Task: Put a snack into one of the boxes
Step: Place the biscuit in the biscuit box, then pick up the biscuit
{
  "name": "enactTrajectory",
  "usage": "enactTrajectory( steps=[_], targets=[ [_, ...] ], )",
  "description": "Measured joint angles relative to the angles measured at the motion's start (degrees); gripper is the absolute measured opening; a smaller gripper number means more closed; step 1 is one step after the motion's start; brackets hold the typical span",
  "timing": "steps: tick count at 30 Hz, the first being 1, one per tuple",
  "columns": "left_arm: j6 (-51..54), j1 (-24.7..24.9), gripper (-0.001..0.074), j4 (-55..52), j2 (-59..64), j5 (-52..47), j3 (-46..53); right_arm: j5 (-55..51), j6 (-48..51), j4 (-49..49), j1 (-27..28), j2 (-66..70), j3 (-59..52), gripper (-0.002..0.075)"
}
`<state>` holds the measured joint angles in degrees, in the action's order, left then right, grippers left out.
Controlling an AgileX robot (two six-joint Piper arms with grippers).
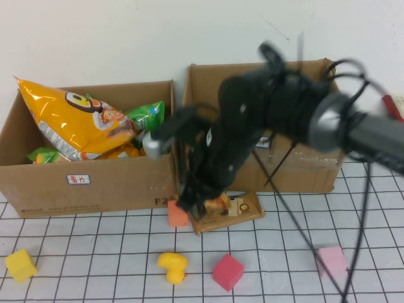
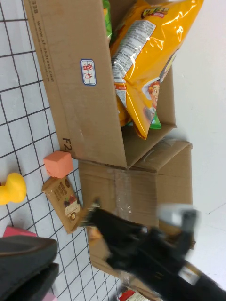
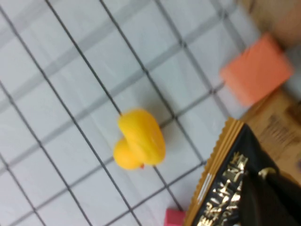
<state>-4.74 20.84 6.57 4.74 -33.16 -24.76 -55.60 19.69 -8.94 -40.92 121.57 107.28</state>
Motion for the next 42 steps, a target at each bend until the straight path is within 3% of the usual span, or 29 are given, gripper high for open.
enactTrajectory(
  steps=[4, 9, 17, 22, 25, 30, 33, 37, 42],
  targets=[
    [0.00, 0.00, -0.0001, 0.34, 0.00, -0.08, 0.00, 1.56, 0.42, 0.94, 0.00, -5.50, 0.27, 0.0007],
    [0.23, 0.00, -0.0001, 0.47, 0.00, -0.08, 0.00, 8.61, -2.70, 12.15, 0.56, -9.39, 0.27, 0.0006],
    [0.46, 0.00, -0.0001, 0.47, 0.00, -0.08, 0.00, 24.36, -18.04, 31.82, 4.56, -9.27, 0.36, 0.0006],
    [0.46, 0.00, -0.0001, 0.47, 0.00, -0.08, 0.00, 28.50, -24.74, 35.96, 8.45, -6.30, 0.59, 0.0016],
    [0.46, 0.00, -0.0001, 0.47, 0.00, -0.08, 0.00, 28.66, -25.87, 36.47, 10.57, -3.49, 0.59, 0.0108],
    [0.46, 0.00, -0.0001, 0.47, 0.00, -0.08, 0.00, 27.67, -29.14, 36.47, 12.49, -1.52, 0.41, 0.0452],
    [0.46, 0.00, -0.0001, 0.47, 0.00, -0.23, 0.00, 24.92, -29.82, 36.47, 11.25, -2.67, 0.41, 0.0529],
    [0.46, 0.00, -0.0001, 0.47, 0.00, -1.51, 0.00, 20.50, -29.47, 33.57, 9.56, -7.03, 0.41, 0.0480],
    [0.46, 0.00, -0.0001, 0.47, 0.00, -2.90, 0.00, 14.16, -22.06, 25.20, 9.41, -14.29, 0.41, 0.0235]
  ],
)
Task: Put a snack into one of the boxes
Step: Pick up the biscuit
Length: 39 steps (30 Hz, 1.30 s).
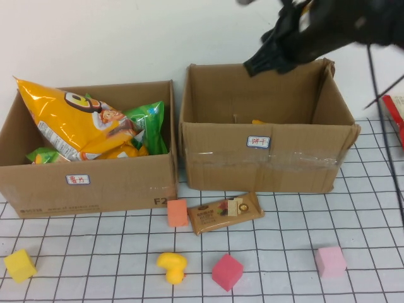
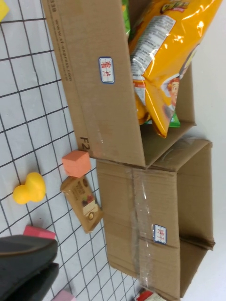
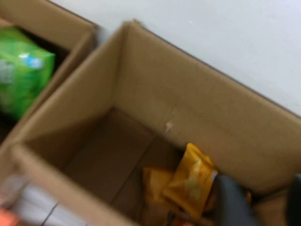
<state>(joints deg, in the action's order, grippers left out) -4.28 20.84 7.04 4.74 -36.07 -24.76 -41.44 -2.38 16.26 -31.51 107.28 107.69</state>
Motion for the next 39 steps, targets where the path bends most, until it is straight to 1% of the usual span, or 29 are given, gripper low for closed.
enactTrajectory(
  steps=[2, 4, 5, 6, 11, 14, 18, 23, 25, 27, 29, 33, 35, 36, 39],
  targets=[
    [0.00, 0.00, -0.0001, 0.00, 0.00, -0.44, 0.00, -3.43, 5.05, -4.19, 0.12, -2.86, 0.12, 0.0113],
    [0.00, 0.00, -0.0001, 0.00, 0.00, -0.68, 0.00, -6.99, 11.05, -9.34, 0.12, -5.30, 0.19, 0.0052],
    [0.00, 0.00, -0.0001, 0.00, 0.00, -0.81, 0.00, -9.19, 14.59, -12.53, 0.12, -6.29, 0.19, 0.0033],
    [0.00, 0.00, -0.0001, 0.00, 0.00, -0.81, 0.00, -11.59, 17.87, -14.76, 0.12, -6.95, 0.24, 0.0023],
    [0.00, 0.00, -0.0001, 0.00, 0.00, -1.02, 0.00, -26.46, 42.29, -29.04, 0.12, -8.23, 0.33, 0.0002],
    [0.03, 0.00, -0.0001, -0.13, 0.00, -1.56, 0.00, -28.08, 52.57, -36.23, 0.12, -7.75, -0.41, 0.0000],
    [0.39, 0.00, -0.0001, -0.60, 0.00, -1.62, 0.00, -28.08, 59.79, -40.63, 0.01, -5.31, -1.43, 0.0000],
    [0.93, 0.00, -0.0001, -0.74, 0.00, -1.72, 0.00, -28.08, 63.33, -39.85, -0.28, -0.78, -1.43, 0.0008],
    [1.15, 0.00, -0.0001, -0.74, 0.00, -1.72, 0.00, -28.08, 65.29, -37.17, -1.11, 1.47, -1.43, 0.0030],
    [1.15, 0.00, -0.0001, -0.84, 0.00, -1.85, 0.00, -28.08, 67.22, -34.73, -2.29, 3.80, -1.43, 0.0081],
    [1.15, 0.00, -0.0001, -0.83, 0.00, -2.05, 0.00, -28.08, 68.97, -33.77, -3.44, 6.01, -1.43, 0.0165],
    [1.15, 0.00, -0.0001, -1.00, 0.00, -2.15, 0.00, -28.08, 73.19, -32.62, -5.85, 10.59, -1.43, 0.0375],
    [1.26, 0.00, -0.0001, -1.27, 0.00, -2.29, 0.00, -28.08, 76.26, -30.43, -7.28, 12.72, -1.43, 0.0445],
    [1.26, 0.00, -0.0001, -1.30, 0.00, -2.53, 0.00, -28.08, 77.51, -28.93, -7.99, 13.69, -1.43, 0.0465],
    [1.60, 0.00, -0.0001, -1.43, 0.00, -3.22, 0.00, -27.00, 78.30, -25.23, -9.55, 16.06, -1.43, 0.0492]
  ],
)
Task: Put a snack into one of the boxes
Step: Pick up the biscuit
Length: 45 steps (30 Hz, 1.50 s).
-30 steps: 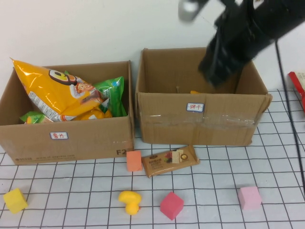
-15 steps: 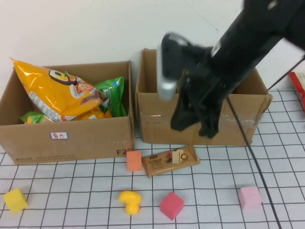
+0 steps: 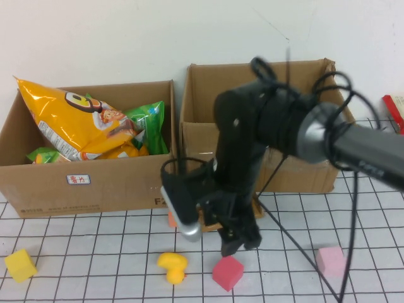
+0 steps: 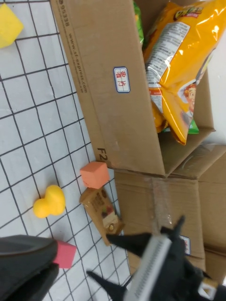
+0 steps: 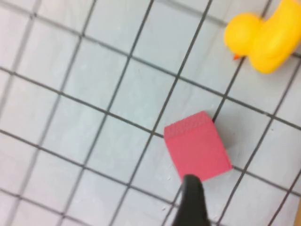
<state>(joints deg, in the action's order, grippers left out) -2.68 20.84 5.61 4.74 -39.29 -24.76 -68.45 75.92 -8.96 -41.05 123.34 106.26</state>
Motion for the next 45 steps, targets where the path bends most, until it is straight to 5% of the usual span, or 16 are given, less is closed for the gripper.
enactTrajectory(
  steps=[19, 45],
  targets=[
    [2.68, 0.00, -0.0001, -2.79, 0.00, -1.55, 0.00, 21.59, -19.25, 8.96, -0.56, 7.08, -0.07, 0.0536],
    [2.68, 0.08, -0.0003, -3.03, 0.00, -1.88, 0.00, 26.76, -27.37, 16.06, 0.05, 12.25, -0.07, 0.0557]
  ],
)
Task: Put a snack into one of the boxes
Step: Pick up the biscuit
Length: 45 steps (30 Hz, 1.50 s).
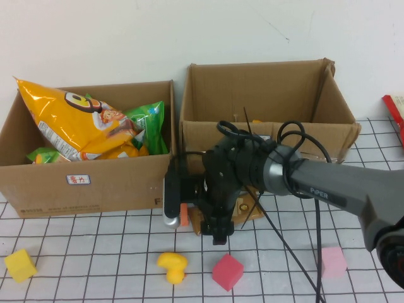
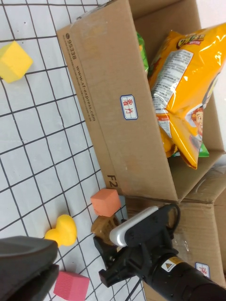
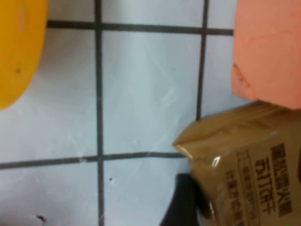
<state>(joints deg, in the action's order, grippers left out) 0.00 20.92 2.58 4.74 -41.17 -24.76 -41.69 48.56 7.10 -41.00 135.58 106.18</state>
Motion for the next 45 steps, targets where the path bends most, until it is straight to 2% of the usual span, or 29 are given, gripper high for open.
enactTrajectory(
  steps=[4, 8, 21, 29, 31, 33, 37, 39, 45],
  targets=[
    [0.00, 0.00, -0.0003, 0.00, 0.00, 0.00, 0.00, -0.38, -2.16, 0.06, 0.00, 0.10, 0.10, 0.0548],
    [0.00, 0.00, -0.0003, 0.00, 0.00, 0.00, 0.00, -3.23, -2.95, -0.77, 0.14, 0.30, 0.87, 0.0503],
    [0.00, 0.00, -0.0002, 0.25, 0.00, -0.54, 0.00, -25.48, -5.35, -13.50, 1.43, 1.35, 11.27, 0.0296],
    [0.00, 0.00, -0.0003, 0.63, 0.00, -0.91, 0.00, -27.88, -7.86, -16.85, 1.43, 1.35, 16.33, 0.0267],
    [0.00, 0.00, -0.0003, 0.63, 0.00, -0.91, 0.00, -27.88, -7.86, -16.09, 1.43, 1.35, 16.66, 0.0278],
    [0.00, 0.00, -0.0003, 0.63, 0.00, -0.91, 0.00, -27.88, -7.14, -15.09, 1.43, 1.35, 16.66, 0.0325],
    [0.00, 0.00, -0.0003, 0.63, 0.00, -0.91, 0.00, -27.88, -3.30, -14.38, 1.43, 1.35, 16.12, 0.0518],
    [0.00, 0.00, -0.0003, 0.63, 0.00, -0.91, 0.00, -27.88, -1.62, -13.83, 1.43, 1.35, 15.04, 0.0582],
    [0.82, 0.00, -0.0003, 0.63, 0.00, -0.95, 0.00, -26.91, 0.23, -9.07, 1.43, 1.44, 10.29, 0.0631]
  ],
)
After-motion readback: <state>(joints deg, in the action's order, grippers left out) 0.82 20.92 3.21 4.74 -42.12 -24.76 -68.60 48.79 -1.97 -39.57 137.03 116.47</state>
